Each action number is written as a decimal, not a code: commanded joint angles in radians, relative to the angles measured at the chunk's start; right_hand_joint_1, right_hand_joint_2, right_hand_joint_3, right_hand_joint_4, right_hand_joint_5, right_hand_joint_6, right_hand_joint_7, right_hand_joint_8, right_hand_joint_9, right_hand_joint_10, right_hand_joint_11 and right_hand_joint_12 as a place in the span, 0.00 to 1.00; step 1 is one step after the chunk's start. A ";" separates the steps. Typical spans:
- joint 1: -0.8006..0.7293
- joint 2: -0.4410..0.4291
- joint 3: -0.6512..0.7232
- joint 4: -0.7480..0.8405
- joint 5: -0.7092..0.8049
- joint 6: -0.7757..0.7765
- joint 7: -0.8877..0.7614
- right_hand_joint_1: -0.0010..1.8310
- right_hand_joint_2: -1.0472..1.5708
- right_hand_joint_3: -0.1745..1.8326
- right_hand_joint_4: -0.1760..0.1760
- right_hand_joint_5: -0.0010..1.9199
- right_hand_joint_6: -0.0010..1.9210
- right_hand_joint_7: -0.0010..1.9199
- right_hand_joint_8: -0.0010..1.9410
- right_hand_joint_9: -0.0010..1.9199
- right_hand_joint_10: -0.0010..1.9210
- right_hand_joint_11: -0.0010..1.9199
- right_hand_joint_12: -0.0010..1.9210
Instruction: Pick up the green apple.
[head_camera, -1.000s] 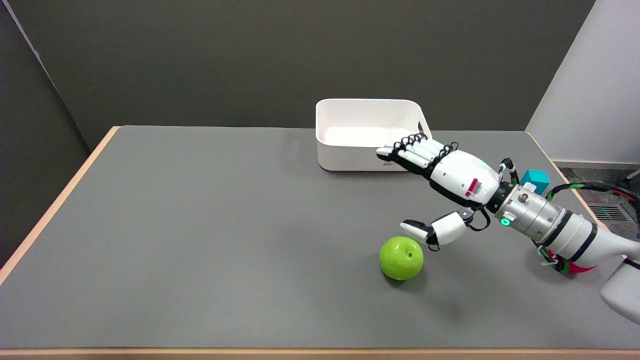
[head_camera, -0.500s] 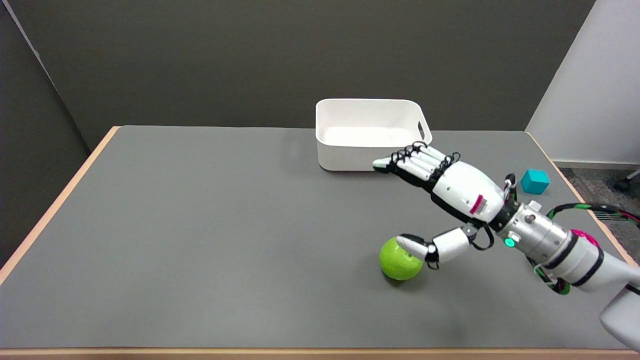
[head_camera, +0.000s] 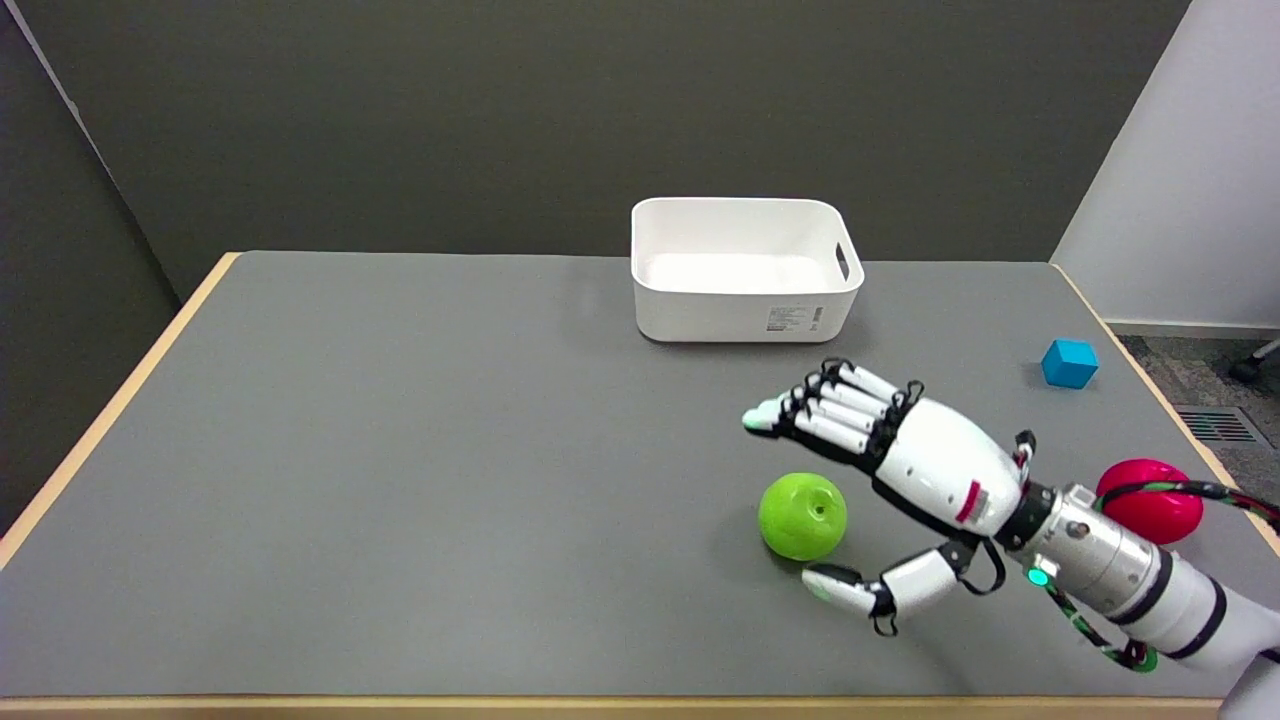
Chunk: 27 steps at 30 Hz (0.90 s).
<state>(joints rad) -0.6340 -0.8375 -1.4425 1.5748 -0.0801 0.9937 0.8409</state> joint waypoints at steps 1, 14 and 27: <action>0.118 -0.012 -0.145 -0.216 -0.024 0.152 -0.063 0.25 0.62 0.51 0.61 0.09 0.21 0.16 0.20 0.09 0.40 0.00 0.60; 0.292 -0.005 -0.196 -0.278 -0.019 0.020 -0.048 0.24 0.62 0.51 0.63 0.11 0.23 0.17 0.20 0.11 0.41 0.02 0.63; 0.352 -0.032 -0.260 -0.415 -0.019 -0.009 -0.019 0.25 0.62 0.51 0.64 0.12 0.23 0.18 0.20 0.11 0.41 0.02 0.63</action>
<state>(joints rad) -0.3887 -0.8486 -1.6199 1.3059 -0.0973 1.0250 0.8004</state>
